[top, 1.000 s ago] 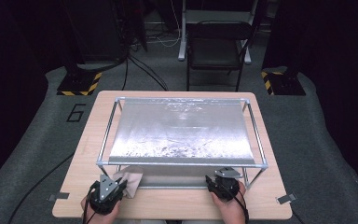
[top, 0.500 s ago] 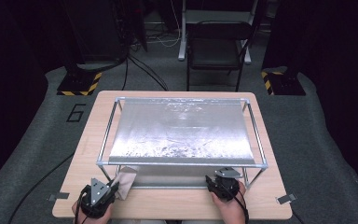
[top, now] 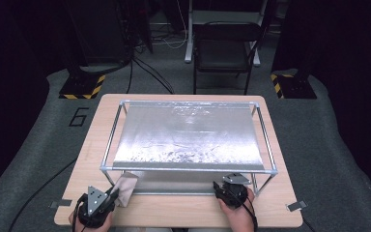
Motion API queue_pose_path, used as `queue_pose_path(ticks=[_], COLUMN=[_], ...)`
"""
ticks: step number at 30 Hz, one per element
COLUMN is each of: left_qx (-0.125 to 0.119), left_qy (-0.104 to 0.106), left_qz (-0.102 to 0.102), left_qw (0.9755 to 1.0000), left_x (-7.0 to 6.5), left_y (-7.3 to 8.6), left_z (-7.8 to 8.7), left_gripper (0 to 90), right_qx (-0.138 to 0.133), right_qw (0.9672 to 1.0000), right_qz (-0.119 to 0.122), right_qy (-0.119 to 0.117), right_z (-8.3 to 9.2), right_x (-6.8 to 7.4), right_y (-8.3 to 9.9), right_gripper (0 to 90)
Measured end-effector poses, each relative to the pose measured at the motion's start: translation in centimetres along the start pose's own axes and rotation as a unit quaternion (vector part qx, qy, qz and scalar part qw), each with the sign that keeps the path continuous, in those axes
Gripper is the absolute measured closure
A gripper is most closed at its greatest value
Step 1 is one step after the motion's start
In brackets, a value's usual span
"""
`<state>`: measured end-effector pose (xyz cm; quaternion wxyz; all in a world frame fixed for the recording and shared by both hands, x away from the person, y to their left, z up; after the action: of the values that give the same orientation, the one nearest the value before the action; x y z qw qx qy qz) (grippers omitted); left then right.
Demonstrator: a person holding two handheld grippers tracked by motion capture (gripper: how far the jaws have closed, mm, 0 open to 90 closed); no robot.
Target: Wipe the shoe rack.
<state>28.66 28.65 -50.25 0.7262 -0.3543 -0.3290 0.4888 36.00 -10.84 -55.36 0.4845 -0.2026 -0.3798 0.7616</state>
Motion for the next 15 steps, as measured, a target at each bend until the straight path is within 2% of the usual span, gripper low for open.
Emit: queue_pose_path(ticks=[5, 10, 15], left_qx=[-0.018, -0.039, -0.037], left_qy=[0.0, -0.006, -0.005], left_qz=[0.017, 0.012, 0.011], left_qw=[0.9997, 0.9992, 0.9992], left_x=[0.7, 1.0, 0.9], left_y=[-1.0, -2.4, -1.8], left_z=[1.0, 2.1, 1.8], left_gripper=[78.7, 78.8, 78.7], right_qx=[0.0, 0.0, 0.0], right_qw=[1.0, 1.0, 1.0], right_qz=[0.0, 0.0, 0.0], right_qy=[0.0, 0.0, 0.0], right_z=[0.0, 0.0, 0.0], right_x=[0.0, 0.0, 0.0], right_y=[0.0, 0.0, 0.0], right_gripper=[51.6, 51.5, 51.5])
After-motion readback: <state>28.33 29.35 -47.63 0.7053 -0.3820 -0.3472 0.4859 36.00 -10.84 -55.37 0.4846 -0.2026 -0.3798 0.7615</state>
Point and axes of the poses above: each handheld gripper's, and its own axes: z roughly backward along the jaws, y roughly out of its underside, x roughly to its left, the point moved 4 cm from there along -z, roughly forward along the jaws, and after that the axes turned 3 degrees about -y, right-handed, at the moved point
